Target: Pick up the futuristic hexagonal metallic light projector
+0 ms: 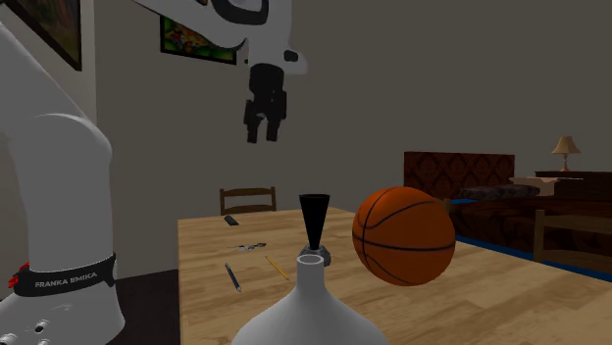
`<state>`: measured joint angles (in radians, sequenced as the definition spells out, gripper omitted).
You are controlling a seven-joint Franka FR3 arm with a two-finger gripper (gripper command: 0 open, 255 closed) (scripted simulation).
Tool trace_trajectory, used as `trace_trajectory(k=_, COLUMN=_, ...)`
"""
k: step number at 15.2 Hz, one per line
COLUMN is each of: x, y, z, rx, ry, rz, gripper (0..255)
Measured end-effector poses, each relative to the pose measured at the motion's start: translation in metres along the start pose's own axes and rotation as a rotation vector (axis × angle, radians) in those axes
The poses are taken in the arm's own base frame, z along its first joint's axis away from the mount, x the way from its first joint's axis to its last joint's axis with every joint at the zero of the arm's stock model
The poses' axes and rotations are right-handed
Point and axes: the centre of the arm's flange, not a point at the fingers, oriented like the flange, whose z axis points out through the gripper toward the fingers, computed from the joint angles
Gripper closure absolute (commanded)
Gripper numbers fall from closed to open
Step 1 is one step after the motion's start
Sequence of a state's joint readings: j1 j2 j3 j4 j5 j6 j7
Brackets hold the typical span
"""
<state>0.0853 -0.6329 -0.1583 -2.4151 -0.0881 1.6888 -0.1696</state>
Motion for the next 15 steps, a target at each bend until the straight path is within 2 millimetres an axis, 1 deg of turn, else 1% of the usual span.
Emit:
trace_trajectory(k=2, x=0.024, y=0.006, z=0.011, rx=-0.007, ry=0.007, rz=-0.116, gripper=0)
trace_trajectory(k=4, x=0.046, y=0.008, z=0.024, rx=-0.015, ry=0.014, rz=-0.233, gripper=0)
trace_trajectory(k=6, x=0.068, y=0.010, z=0.032, rx=-0.022, ry=0.022, rz=-0.348, gripper=0)
trace_trajectory(k=8, x=0.089, y=0.007, z=0.044, rx=-0.030, ry=0.030, rz=-0.466, gripper=0)
trace_trajectory(k=10, x=0.114, y=0.003, z=0.056, rx=-0.037, ry=0.037, rz=-0.583, gripper=0)
trace_trajectory(k=13, x=0.146, y=-0.009, z=0.073, rx=-0.049, ry=0.049, rz=-0.758, gripper=0)
trace_trajectory(k=15, x=0.162, y=-0.018, z=0.082, rx=-0.056, ry=0.056, rz=-0.875, gripper=0)
